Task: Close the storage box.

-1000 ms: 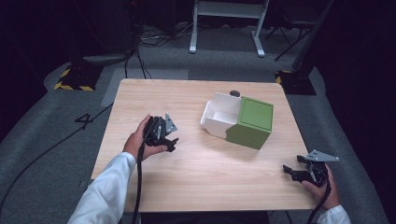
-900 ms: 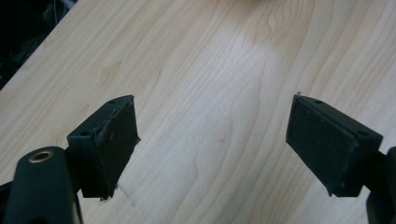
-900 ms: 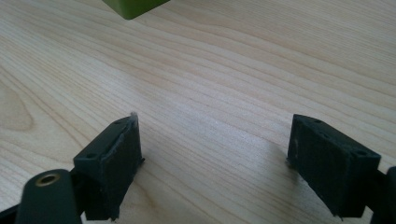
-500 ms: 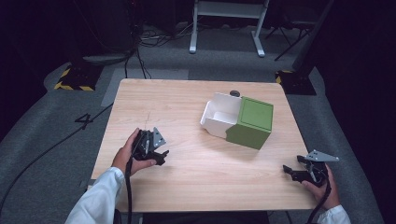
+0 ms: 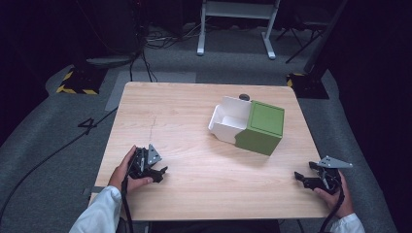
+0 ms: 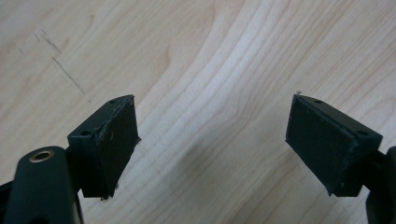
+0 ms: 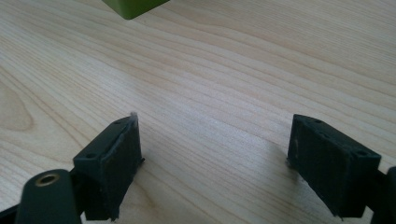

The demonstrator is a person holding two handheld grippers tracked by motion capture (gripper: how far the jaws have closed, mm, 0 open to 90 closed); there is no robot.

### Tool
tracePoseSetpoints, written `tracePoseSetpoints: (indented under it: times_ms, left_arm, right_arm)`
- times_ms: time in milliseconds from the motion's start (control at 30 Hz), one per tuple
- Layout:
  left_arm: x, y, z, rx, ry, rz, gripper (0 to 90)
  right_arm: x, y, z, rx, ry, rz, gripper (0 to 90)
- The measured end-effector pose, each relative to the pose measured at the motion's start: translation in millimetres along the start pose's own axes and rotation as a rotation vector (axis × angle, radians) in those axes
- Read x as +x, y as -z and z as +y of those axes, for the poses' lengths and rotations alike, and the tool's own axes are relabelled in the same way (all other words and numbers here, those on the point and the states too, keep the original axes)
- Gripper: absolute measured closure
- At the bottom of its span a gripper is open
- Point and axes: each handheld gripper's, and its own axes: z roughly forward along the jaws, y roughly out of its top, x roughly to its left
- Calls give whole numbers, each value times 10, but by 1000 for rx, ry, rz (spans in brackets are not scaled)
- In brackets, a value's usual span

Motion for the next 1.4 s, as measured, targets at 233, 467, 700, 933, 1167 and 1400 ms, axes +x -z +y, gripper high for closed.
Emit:
tracePoseSetpoints:
  times_ms: [233,467,700,933,1167,1400]
  left_arm:
    - [102,-8,-202,-21,108,-55,169]
    - [182,-12,-370,-77,226,-91,160]
    - [171,-7,-374,-75,242,-82,160]
    - [169,-5,-377,-74,245,-83,160]
    - [172,-4,-381,-74,245,-90,160]
    - [172,-4,-381,-75,245,-90,160]
  right_arm:
    - [2,2,-1,-1,2,-2,173]
    - [3,2,-2,-1,2,-1,175]
    - [3,3,-2,-1,4,-2,175]
    - [4,3,-2,-2,5,-3,175]
    - [-3,0,-1,1,-3,3,174]
    - [1,2,-1,-1,1,0,174]
